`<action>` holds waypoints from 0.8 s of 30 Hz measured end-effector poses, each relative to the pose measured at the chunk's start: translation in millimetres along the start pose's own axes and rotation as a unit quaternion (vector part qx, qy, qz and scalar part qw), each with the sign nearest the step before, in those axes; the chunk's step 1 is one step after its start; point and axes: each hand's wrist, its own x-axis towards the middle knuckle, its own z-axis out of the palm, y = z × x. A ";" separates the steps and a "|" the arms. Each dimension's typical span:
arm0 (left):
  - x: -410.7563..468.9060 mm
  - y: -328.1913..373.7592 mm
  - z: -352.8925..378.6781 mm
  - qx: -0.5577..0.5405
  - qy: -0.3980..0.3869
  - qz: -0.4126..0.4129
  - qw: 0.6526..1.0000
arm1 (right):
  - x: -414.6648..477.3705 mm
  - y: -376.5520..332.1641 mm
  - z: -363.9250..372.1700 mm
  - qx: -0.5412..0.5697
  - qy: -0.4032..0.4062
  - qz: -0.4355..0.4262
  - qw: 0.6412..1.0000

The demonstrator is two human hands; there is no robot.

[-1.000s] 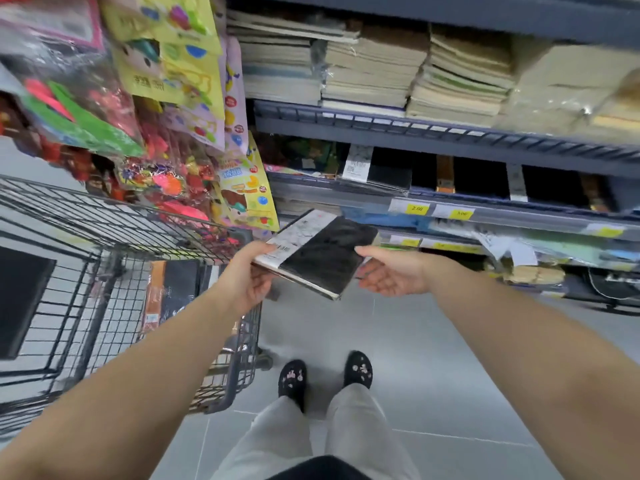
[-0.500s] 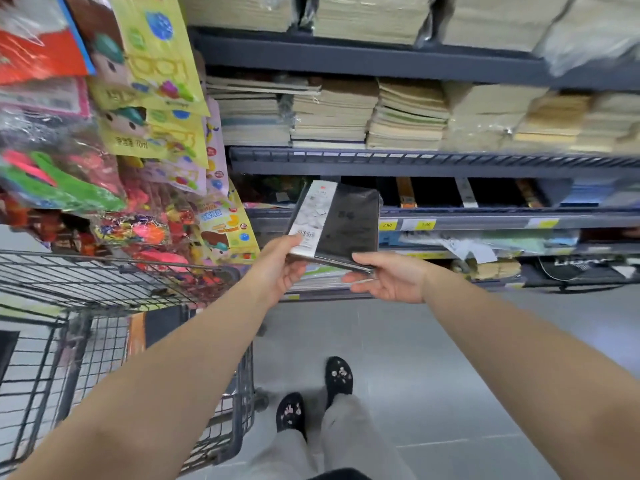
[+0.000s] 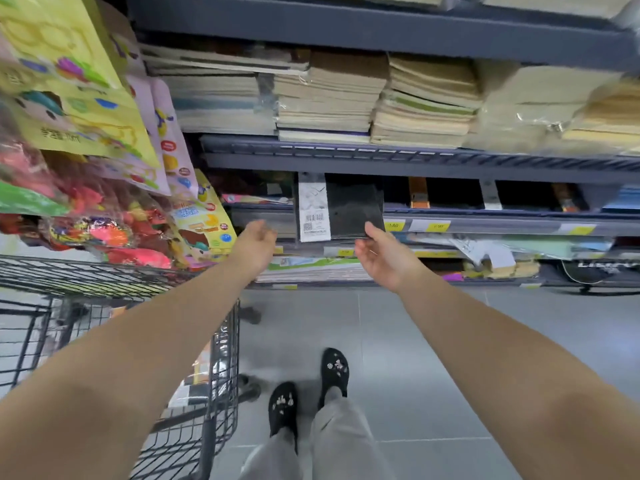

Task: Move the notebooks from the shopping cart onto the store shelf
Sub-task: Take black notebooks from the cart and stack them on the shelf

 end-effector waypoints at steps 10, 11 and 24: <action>59.5 11.4 10.4 0.300 -0.011 0.093 0.949 | 38.0 -17.4 0.6 0.062 -0.032 0.018 0.997; 64.1 12.1 13.1 0.335 -0.029 0.094 0.937 | 36.1 -14.9 1.4 0.025 -0.044 0.024 0.998; 68.7 17.0 25.0 0.443 -0.080 0.063 0.891 | 71.5 -18.9 34.9 -0.139 0.013 -0.102 0.985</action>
